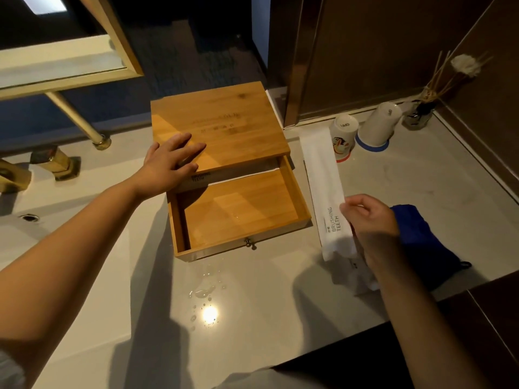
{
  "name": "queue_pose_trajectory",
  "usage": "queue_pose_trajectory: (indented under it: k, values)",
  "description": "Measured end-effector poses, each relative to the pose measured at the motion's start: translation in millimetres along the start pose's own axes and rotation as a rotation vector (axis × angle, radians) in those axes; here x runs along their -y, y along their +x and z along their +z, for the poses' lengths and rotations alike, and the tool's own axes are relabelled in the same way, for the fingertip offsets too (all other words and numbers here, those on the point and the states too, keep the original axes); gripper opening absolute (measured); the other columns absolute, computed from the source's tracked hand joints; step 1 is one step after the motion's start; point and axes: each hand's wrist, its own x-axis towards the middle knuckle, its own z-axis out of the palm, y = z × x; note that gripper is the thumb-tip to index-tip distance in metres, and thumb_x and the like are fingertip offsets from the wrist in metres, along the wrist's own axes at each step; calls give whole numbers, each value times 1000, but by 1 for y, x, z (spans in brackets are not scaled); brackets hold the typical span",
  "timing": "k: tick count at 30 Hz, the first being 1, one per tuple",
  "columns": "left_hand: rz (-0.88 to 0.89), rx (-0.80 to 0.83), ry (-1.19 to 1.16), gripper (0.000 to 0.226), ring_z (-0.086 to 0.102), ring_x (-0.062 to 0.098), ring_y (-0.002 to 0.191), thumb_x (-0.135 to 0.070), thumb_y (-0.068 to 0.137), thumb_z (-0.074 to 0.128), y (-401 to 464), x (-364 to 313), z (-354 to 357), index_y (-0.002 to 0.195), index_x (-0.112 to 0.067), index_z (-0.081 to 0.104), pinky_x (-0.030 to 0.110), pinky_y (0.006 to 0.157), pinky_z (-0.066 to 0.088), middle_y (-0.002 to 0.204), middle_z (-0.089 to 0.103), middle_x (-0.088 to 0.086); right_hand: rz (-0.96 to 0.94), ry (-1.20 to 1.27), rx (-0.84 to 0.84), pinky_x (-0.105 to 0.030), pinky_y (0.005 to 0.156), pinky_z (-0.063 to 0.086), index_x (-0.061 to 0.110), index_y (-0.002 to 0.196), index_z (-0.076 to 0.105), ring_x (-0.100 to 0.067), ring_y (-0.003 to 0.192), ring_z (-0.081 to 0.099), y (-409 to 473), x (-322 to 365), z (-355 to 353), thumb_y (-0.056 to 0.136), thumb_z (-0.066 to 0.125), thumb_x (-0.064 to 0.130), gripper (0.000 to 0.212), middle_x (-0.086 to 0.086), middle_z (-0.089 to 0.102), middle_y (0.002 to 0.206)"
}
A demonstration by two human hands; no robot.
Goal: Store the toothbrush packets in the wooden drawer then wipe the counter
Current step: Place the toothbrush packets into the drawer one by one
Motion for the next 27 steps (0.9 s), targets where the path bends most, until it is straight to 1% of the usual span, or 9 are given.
queue_pose_trajectory:
  k: [2,4,6,9,14,18,22,25,27]
  values:
    - [3,-4,-1,46,14,25,142,-34,97,40,0,0,0,142,-35,30,49,116,8,156,18,3,26,96,120,-23,53,56,24,77,59,-14,75,67,2,14,2,86,60,11,15,2,68,84]
    - [2,-7,-5,46,14,25,142,-34,97,40,0,0,1,142,-35,31,49,116,8,156,19,3,40,70,263,-26,53,57,26,79,60,-16,72,69,7,24,7,85,60,8,19,-1,70,83]
    - [-4,-9,0,46,14,24,143,-34,96,40,0,1,1,141,-35,31,49,116,7,156,19,3,4,-91,399,-29,58,57,29,82,61,-17,74,70,15,33,14,84,61,10,19,-2,71,87]
    - [-11,-8,11,46,14,24,143,-35,96,40,1,1,1,141,-36,32,50,116,7,156,19,3,-82,-336,545,-22,53,53,33,83,62,-9,71,70,27,51,30,83,62,15,17,6,70,86]
    - [-21,5,12,46,12,24,143,-38,96,38,1,0,2,141,-37,30,50,116,5,156,17,2,-58,-419,666,-31,68,55,29,79,62,-16,83,67,40,71,52,80,64,13,16,1,67,90]
    - [-21,11,-3,47,10,24,144,-37,96,39,0,-1,-1,142,-36,30,49,117,4,157,16,3,58,-231,638,-35,70,57,23,84,63,-21,87,67,35,67,51,81,64,12,11,-4,67,95]
    - [-11,7,-15,47,9,23,144,-35,96,40,-1,-2,0,142,-35,31,49,117,3,157,16,2,275,121,475,-43,78,58,17,86,62,-25,87,66,8,54,50,84,60,4,13,-8,69,90]
    - [-13,8,-26,47,8,23,144,-35,96,39,-1,-3,-1,142,-35,31,49,117,1,157,15,1,426,358,403,-30,62,61,11,94,59,-24,82,69,-22,47,64,81,62,-1,18,-11,68,94]
    - [-14,7,-27,47,8,23,144,-35,96,39,-1,-3,-1,142,-35,31,49,117,0,157,15,1,460,426,349,-30,61,61,11,101,54,-24,79,71,-38,43,78,79,65,-2,27,-12,68,94]
